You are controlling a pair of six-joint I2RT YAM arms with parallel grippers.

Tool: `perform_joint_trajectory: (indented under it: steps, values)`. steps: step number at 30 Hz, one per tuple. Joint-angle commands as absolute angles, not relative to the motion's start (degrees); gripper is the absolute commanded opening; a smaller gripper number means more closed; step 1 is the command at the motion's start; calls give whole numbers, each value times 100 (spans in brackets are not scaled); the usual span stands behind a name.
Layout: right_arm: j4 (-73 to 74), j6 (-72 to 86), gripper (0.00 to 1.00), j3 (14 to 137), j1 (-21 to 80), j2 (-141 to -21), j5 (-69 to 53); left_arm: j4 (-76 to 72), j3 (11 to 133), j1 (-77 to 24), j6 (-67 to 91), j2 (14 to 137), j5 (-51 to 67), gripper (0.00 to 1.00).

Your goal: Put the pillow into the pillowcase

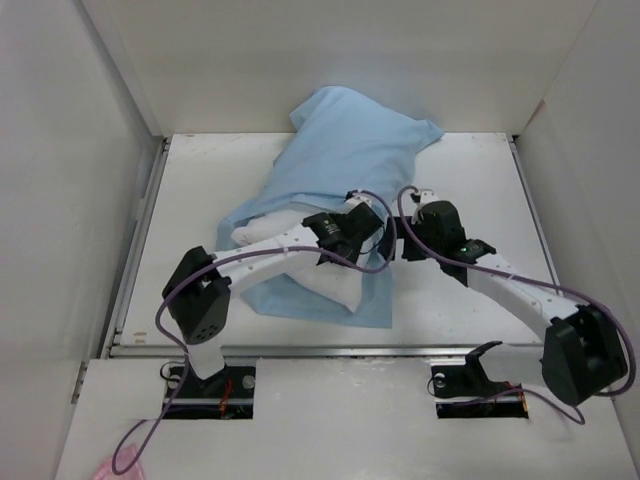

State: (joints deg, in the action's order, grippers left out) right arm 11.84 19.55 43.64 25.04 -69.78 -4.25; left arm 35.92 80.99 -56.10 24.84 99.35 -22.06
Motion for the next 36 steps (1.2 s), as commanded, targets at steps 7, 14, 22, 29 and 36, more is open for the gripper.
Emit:
perform_joint_trajectory:
  steps: [7,14,22,29,36]
  values:
    - [-844,1969,67,4763,2435,-8815,-1107,3438,8508,-4905,2585,10582,-2594,0]
    - [50,1969,0,4544,2715,-7562,-1406,2796,9297,-4659,2593,10616,-2637,0]
    - [3609,2593,0,4096,3955,-4195,-2460,2795,10423,-4395,3374,11425,-3005,0]
    - [4605,2804,15,4183,3955,-3331,-2295,2654,10767,-4271,3516,11610,-2646,0]
    - [4387,2136,92,4780,3955,-3937,-1285,2549,9416,-4675,2883,10375,-1461,75]
